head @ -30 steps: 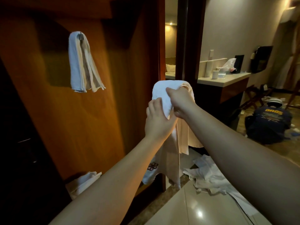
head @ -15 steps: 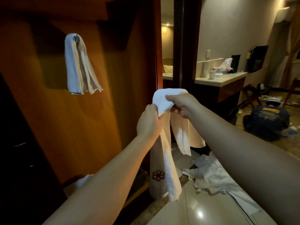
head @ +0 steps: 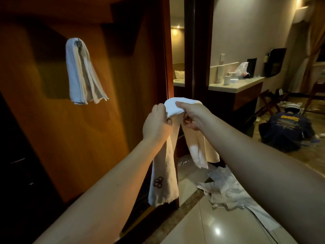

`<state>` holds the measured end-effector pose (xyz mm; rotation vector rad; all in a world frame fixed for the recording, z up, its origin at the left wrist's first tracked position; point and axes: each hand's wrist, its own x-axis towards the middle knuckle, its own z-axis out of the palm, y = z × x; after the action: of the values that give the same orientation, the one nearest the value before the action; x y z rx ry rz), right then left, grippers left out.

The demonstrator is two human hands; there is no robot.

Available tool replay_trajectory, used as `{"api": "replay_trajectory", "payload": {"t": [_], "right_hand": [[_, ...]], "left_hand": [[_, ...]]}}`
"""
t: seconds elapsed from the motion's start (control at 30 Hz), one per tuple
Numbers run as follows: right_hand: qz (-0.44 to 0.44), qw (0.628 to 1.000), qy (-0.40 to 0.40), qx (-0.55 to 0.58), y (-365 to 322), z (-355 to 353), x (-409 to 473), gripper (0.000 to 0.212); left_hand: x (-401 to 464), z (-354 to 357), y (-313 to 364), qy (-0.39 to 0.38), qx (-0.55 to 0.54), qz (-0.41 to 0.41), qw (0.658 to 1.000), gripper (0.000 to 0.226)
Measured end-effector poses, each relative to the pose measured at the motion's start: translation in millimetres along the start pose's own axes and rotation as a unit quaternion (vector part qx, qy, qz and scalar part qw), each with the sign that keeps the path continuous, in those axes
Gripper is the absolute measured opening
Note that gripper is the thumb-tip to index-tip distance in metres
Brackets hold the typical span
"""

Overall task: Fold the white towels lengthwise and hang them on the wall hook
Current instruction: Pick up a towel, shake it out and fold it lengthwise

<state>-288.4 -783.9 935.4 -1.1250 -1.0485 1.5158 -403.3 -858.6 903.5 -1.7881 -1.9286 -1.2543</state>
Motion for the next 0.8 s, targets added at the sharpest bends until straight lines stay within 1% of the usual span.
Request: {"api": "replay_trajectory", "payload": {"t": [0.07,0.13,0.2,0.27,0.33,0.4,0.53,0.57,0.63,0.67,0.73,0.8], "right_hand": [[0.019,1.0,0.003,0.01,0.3,0.3,-1.9,0.058],[0.052,0.997,-0.012,0.063,1.9,-0.8,-5.0,0.059],[0.078,0.987,-0.049,0.131,3.4,-2.8,-8.6,0.058],[0.086,0.978,-0.098,0.163,5.4,-4.2,-10.8,0.058],[0.067,0.979,-0.119,0.153,7.8,-3.6,-10.3,0.062],[0.025,0.985,-0.119,0.126,10.2,-2.9,-9.2,0.062],[-0.027,0.989,-0.136,0.06,11.8,-1.8,-12.1,0.051],[-0.041,0.991,-0.125,0.034,11.8,-1.3,-12.9,0.056],[-0.069,0.992,-0.102,-0.024,13.0,0.4,-14.7,0.072],[-0.079,0.991,-0.097,-0.046,14.2,0.7,-15.7,0.074],[-0.088,0.988,-0.106,-0.064,16.0,0.8,-17.1,0.067],[-0.097,0.986,-0.118,-0.062,18.1,-0.3,-16.3,0.064]], "left_hand": [[1.0,-0.6,0.9,0.001,0.005,0.003,1.0,0.029],[3.2,-1.6,2.5,0.002,0.0,0.005,1.0,0.027],[5.5,-2.6,4.8,0.005,-0.006,0.005,1.0,0.024],[6.9,-3.5,6.5,0.007,-0.001,0.004,1.0,0.02],[8.3,-4.0,6.2,0.007,-0.002,0.005,1.0,0.019],[9.9,-5.0,5.3,0.013,-0.01,0.004,1.0,0.022],[15.3,-9.8,3.2,0.029,-0.02,-0.008,0.999,0.019],[17.1,-12.1,2.7,0.035,-0.022,-0.015,0.999,0.018],[21.0,-16.8,2.0,0.046,-0.027,-0.024,0.998,0.017],[22.8,-18.6,1.9,0.052,-0.032,-0.028,0.998,0.017],[25.7,-21.8,2.1,0.064,-0.044,-0.042,0.996,0.017],[27.1,-24.4,1.8,0.074,-0.049,-0.053,0.995,0.017]]}}
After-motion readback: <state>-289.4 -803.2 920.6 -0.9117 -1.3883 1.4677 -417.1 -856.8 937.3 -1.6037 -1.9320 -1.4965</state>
